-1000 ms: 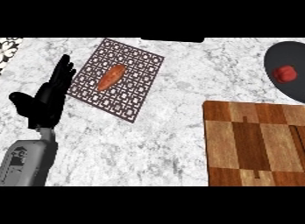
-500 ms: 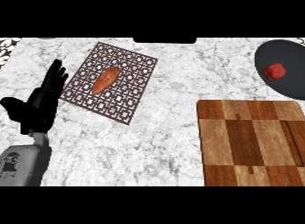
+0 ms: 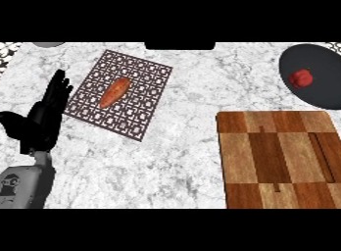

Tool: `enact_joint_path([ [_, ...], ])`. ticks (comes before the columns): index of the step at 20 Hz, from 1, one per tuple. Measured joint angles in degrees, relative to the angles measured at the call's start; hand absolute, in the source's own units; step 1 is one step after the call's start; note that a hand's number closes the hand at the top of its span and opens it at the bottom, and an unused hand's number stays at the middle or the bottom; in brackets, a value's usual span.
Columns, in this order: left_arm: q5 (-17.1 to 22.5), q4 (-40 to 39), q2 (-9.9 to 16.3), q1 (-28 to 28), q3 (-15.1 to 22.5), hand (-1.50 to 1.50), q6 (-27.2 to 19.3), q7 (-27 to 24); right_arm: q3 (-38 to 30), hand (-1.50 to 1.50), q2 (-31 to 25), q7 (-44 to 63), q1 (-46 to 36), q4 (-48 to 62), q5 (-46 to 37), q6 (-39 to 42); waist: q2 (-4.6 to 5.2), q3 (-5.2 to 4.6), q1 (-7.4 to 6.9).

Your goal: Pick the bell pepper from the cutting board and place it in the pan

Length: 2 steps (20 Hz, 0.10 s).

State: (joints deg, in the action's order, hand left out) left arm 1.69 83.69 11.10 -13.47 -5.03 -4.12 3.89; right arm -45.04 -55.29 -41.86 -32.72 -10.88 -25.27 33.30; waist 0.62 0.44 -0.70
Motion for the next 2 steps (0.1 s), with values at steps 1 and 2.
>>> enact_joint_path([
  [1, -0.2, 0.1, 0.0, -0.4, 0.1, 0.00, -0.1, 0.3, 0.3, -1.50, -0.3, 0.1, 0.4, -0.4, 0.1, 0.2, -0.03, -0.01, 0.07],
  [2, -0.3, 0.3, -0.1, -0.2, 0.2, 0.00, -0.2, 0.2, 0.5, -1.50, -0.6, 0.0, 1.1, -0.9, 0.2, 0.2, -0.07, -0.02, 0.10],
])
